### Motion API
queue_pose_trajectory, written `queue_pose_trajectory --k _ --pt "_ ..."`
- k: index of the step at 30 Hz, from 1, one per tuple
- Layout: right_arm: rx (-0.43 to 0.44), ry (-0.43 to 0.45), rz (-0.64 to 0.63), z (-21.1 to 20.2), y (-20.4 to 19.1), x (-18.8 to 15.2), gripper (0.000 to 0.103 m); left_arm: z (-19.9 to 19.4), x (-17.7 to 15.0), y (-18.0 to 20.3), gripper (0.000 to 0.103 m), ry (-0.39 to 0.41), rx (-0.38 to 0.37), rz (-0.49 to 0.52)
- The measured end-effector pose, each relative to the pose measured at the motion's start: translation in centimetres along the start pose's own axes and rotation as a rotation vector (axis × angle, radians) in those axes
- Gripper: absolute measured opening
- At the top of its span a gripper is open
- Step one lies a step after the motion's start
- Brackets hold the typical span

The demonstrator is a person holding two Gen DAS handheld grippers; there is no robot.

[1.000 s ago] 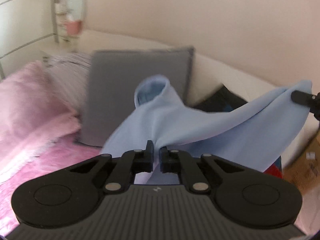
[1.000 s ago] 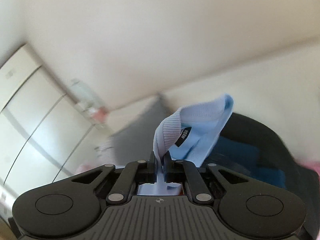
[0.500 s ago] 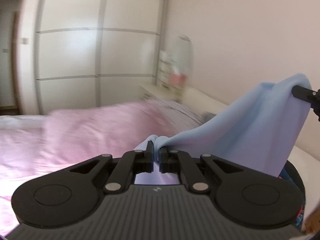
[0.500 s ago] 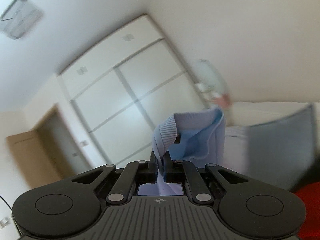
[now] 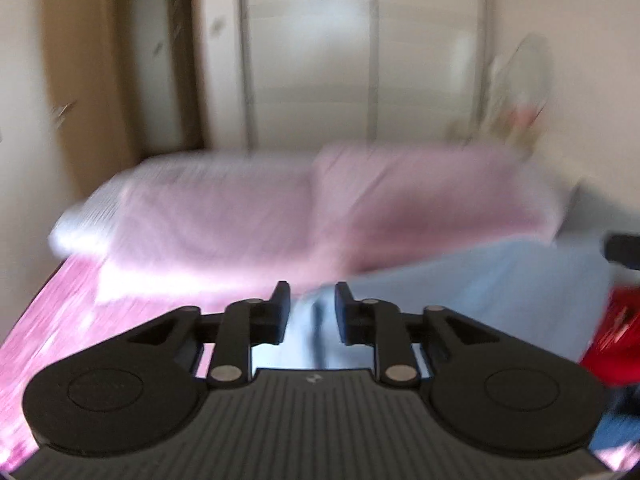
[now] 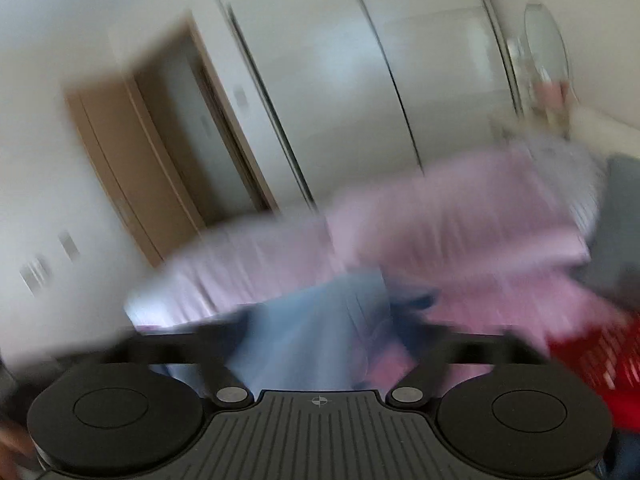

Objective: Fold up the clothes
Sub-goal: 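Lift the light blue sweatshirt off the pile and drop it on the open bed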

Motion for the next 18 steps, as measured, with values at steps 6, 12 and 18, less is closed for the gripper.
queue_pose_trajectory --k 6,12,18 --pt "-0.108 -0.398 -0.106 3.0 -3.8 -14.1 0.088 0.1 -11.5 -4.9 0.020 -0.290 0.036 -0.023" --pt "-0.136 -0.591 -0.147 3.0 -4.1 -21.2 0.088 -3.2 -16.9 -5.4 0.023 -0.362 0.031 -0.042" --pt "-0.114 -0.576 -0.205 0.3 -5.2 -22.1 0.088 -6.5 -17.9 -2.9 0.029 -0.334 0.048 -0.042"
Point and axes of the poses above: each gripper's, at about its wrist camera, not at the fingertips, and z roughly the way its jaws point, y to its right, x to its top, the point moved 7 cm from there along z, roughly the way its jaws point
